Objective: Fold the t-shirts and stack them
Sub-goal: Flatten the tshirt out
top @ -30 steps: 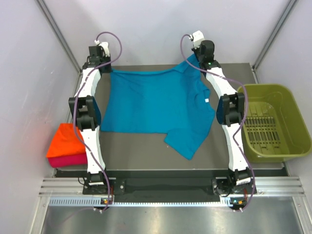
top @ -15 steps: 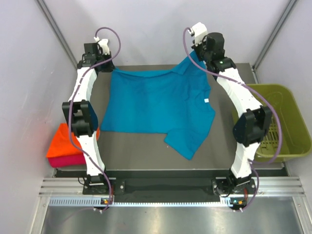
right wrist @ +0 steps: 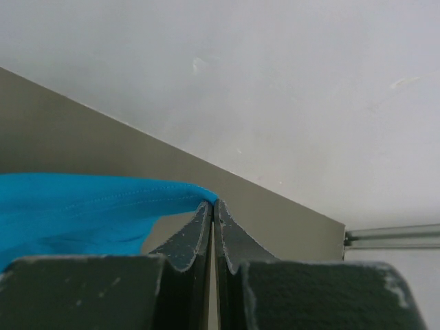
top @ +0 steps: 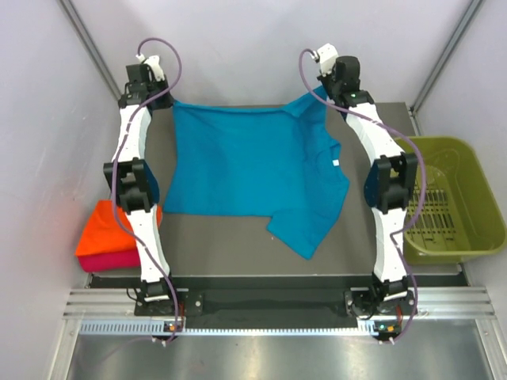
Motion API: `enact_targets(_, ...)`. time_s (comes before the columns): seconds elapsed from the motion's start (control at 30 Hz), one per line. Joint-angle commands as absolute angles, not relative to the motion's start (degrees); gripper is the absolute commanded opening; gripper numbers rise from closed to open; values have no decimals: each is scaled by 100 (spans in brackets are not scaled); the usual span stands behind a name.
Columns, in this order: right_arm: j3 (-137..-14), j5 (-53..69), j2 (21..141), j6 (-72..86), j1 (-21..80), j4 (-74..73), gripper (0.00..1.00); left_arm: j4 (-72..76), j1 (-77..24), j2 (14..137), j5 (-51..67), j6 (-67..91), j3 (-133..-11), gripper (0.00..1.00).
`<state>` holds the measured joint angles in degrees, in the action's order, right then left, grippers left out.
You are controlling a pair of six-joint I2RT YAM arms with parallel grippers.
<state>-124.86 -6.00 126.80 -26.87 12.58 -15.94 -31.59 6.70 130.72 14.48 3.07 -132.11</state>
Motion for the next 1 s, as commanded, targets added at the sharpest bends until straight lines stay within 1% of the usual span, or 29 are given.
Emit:
enact_targets(0.0,-13244,-756,13374,-2689,1072,-1354,0,-3086,633,13561,1529,589,-13764,0)
enact_targets(0.13,-13605,-677,13649,-2716,1020,-1099,0,-2865,571,13614,1845,475,-13755,0)
enact_targets(0.23,-13571,-624,13466,-2611,1028,-1203,0,-3075,563,13430,1898,448,-13676,0)
enact_targets(0.27,-13518,-624,13369,-2567,1028,-1248,0,-3120,563,13343,1916,370,-13484,0)
enact_targets(0.37,-13185,-615,12860,-2487,1028,-1459,0,-3217,571,12842,1907,142,-13045,0)
enact_targets(0.47,-12701,-554,12254,-2487,1028,-1669,0,-3287,624,12288,1960,-78,-12281,0)
enact_targets(0.6,-12087,-431,11350,-2435,1028,-1968,0,-3594,729,11735,1916,-193,-11849,0)
enact_targets(0.7,-11236,-360,10768,-2417,1055,-2118,0,-3525,896,11392,1925,-44,-11374,0)
enact_targets(0.77,-10909,-352,10417,-2443,1081,-2144,0,-3306,1010,11137,1907,-9,-11006,0)
enact_targets(0.97,-10143,-290,10072,-2400,1090,-2188,0,-3199,1072,10881,2021,219,-10504,0)
